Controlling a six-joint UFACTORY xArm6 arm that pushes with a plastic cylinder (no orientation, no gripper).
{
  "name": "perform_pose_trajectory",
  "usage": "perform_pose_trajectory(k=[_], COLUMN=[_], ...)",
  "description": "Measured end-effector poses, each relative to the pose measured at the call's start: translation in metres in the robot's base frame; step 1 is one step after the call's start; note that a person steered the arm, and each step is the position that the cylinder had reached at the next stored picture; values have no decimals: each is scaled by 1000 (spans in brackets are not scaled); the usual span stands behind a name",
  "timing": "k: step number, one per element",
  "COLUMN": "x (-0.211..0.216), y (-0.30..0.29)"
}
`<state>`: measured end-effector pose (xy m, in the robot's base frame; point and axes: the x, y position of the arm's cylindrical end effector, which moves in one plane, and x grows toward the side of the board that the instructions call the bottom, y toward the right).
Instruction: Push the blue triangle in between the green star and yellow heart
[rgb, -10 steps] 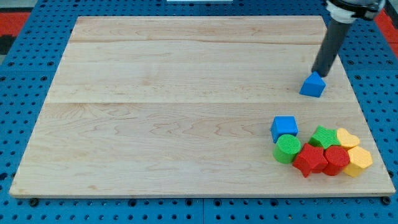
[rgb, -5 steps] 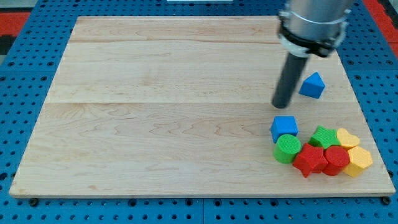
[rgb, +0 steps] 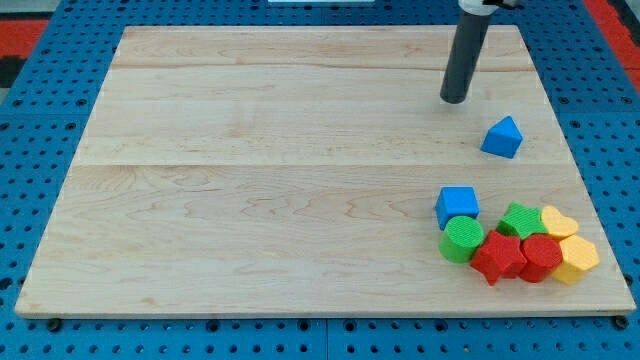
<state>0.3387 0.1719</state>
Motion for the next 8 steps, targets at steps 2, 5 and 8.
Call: perform_pose_trajectory(k=[2, 5, 8], x=[28, 122, 158], y=[38, 51, 49])
